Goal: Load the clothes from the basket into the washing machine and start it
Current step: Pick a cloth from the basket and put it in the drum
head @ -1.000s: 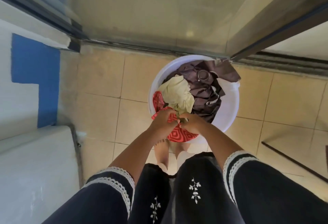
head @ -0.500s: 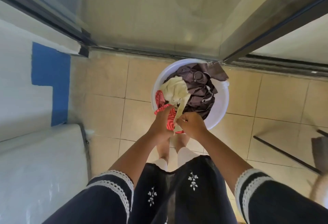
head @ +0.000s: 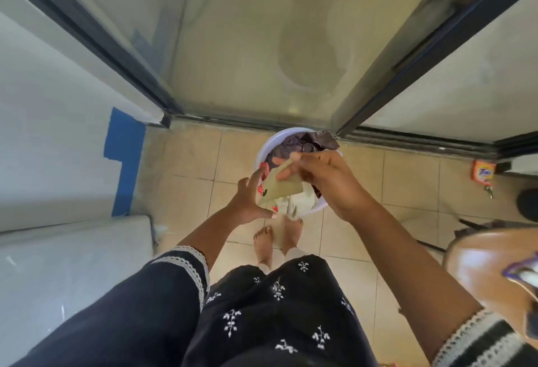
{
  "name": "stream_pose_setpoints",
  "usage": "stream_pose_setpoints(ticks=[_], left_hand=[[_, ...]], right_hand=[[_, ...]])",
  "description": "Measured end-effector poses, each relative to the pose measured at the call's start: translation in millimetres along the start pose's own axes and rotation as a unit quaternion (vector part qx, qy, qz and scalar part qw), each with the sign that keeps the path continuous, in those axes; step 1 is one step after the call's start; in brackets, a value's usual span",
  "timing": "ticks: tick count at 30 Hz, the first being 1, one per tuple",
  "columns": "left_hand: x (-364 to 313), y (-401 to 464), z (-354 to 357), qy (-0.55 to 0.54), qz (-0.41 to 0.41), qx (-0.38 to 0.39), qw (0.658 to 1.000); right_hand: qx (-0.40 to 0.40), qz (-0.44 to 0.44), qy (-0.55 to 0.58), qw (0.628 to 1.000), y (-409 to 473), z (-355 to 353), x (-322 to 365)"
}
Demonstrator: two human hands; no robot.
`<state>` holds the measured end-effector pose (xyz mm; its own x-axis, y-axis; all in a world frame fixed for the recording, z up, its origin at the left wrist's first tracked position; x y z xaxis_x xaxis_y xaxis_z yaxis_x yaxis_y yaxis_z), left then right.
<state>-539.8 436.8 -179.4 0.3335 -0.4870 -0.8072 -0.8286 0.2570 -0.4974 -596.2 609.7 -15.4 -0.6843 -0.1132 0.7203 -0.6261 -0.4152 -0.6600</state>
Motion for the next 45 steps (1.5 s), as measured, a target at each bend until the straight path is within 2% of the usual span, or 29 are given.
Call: stream_pose_setpoints(ticks=[3, 5, 7, 10, 12, 15, 17, 19, 20, 25, 29, 32, 34, 36, 38, 42, 43, 45], left_hand=[[-20.2, -12.0, 2.0, 0.003, 0.005, -0.004, 1.0], [-42.2, -20.8, 4.4, -0.015, 0.037, -0.016, 0.999], [-62.4, -32.7, 5.2, -0.016, 0.062, -0.037, 0.997], [-68.4, -41.2, -2.2, 0.033, 0.076, -0.094, 0.992], [-61.2, -50.6, -12.7, 0.05, 0.049, -0.132, 0.989], [-58.1, -65.0, -30.5, 0.038, 0.036, -0.191, 0.98], [-62.6, -75.2, -41.9, 0.019, 0.04, -0.227, 0.973], [-69.4, -81.3, -50.9, -0.011, 0.044, -0.254, 0.966], [-73.7, -84.1, -54.1, -0.028, 0.048, -0.26, 0.964], [-104.9, -96.6, -55.9, -0.069, 0.089, -0.241, 0.964], [-127.5, -106.7, -51.6, -0.125, 0.146, -0.207, 0.959], [-134.3, -118.1, -46.0, -0.245, 0.158, -0.142, 0.946], [-129.6, -124.2, -46.2, -0.267, 0.146, -0.138, 0.943], [-118.0, -135.2, -46.0, -0.238, 0.098, -0.165, 0.952], [-104.2, -145.3, -41.0, -0.268, 0.021, -0.171, 0.948], [-93.0, -155.5, -22.5, -0.351, -0.028, -0.134, 0.927], [-94.4, -155.5, -18.3, -0.376, -0.031, -0.135, 0.916], [-100.8, -156.0, -9.7, -0.438, -0.025, -0.146, 0.887]], right_hand=[[0.063, -0.046, 0.056, 0.995, -34.5, 16.2, 43.9], [0.096, -0.105, 0.096, 0.985, -56.3, 23.1, 69.6], [0.078, -0.16, 0.13, 0.975, -73.5, 20.0, 85.9], [-0.023, -0.201, 0.126, 0.971, -90.1, -2.6, 89.7], [-0.122, -0.196, 0.081, 0.97, -94.8, -22.7, 75.5], [-0.321, -0.082, -0.087, 0.939, -87.2, -57.5, 38.5], [-0.373, 0.038, -0.245, 0.894, -78.9, -71.2, 12.1], [-0.358, 0.118, -0.336, 0.863, -72.7, -67.6, -7.7], [-0.337, 0.123, -0.361, 0.861, -67.3, -61.8, -16.1], [-0.193, 0.023, -0.441, 0.876, -40.1, 0.4, -27.9], [-0.152, -0.02, -0.471, 0.868, -28.0, 35.4, -36.9], [-0.181, -0.082, -0.421, 0.885, -28.9, 42.3, -36.9], [-0.227, -0.1, -0.4, 0.882, -30.0, 35.6, -34.6], [-0.26, -0.112, -0.37, 0.885, -34.3, 32.4, -33.5], [-0.269, -0.119, -0.298, 0.908, -38.9, 33.8, -31.6], [-0.14, -0.072, -0.036, 0.987, -43.6, 41.7, -29.6], [-0.097, -0.042, 0.041, 0.994, -45.3, 43.8, -26.9], [0.003, 0.017, 0.179, 0.984, -53.3, 48.3, -20.5]])
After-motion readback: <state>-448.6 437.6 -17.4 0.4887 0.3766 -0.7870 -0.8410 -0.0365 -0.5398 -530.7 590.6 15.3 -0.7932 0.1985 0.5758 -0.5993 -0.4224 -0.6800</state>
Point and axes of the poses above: each hand's wrist, its own y-axis towards the middle knuckle, its own z-axis out of the palm, x = y × z, the point moved 3 cm from there along y, towards the middle knuckle, and after that the axes turned 14 degrees about z, right-handed, at the moved point
